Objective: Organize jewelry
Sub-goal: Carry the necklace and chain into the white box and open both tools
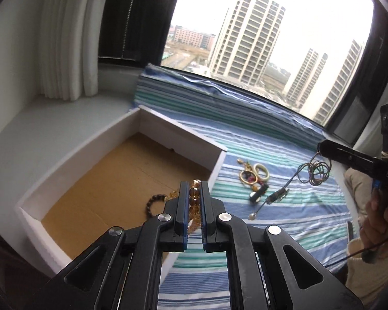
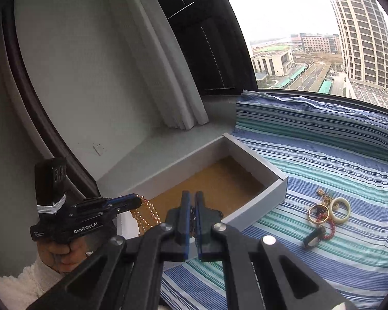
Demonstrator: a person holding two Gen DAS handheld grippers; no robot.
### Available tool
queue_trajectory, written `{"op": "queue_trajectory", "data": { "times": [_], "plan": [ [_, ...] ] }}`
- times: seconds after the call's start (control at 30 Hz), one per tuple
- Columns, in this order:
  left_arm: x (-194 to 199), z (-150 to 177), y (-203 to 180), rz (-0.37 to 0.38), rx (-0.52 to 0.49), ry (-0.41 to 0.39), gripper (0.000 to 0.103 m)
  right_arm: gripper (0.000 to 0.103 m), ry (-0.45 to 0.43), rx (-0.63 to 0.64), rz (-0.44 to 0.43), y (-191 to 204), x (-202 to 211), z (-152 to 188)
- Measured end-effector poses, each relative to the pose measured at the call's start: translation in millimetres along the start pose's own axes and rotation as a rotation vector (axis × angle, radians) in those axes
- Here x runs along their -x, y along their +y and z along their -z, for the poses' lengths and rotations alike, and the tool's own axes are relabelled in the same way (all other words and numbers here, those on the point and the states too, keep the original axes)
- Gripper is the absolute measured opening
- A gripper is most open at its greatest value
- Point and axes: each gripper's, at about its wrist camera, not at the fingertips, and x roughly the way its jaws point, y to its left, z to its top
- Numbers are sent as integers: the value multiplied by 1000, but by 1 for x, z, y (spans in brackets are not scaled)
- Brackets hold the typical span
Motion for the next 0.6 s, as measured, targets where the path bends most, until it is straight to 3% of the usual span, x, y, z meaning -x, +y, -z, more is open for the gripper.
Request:
{"op": "queue_trajectory", "data": {
  "times": [0.23,0.4,0.6],
  "plan": [
    [-44,-7,76,-142,107,43,5,3,59,22,-36,18,-87,-21],
    [-79,13,121,-233,176,100,5,3,133,50,-45,27,-156,-18],
    [-110,40,149,-349,199,150,7,5,193,79,-46,35,-223,1]
  ]
}}
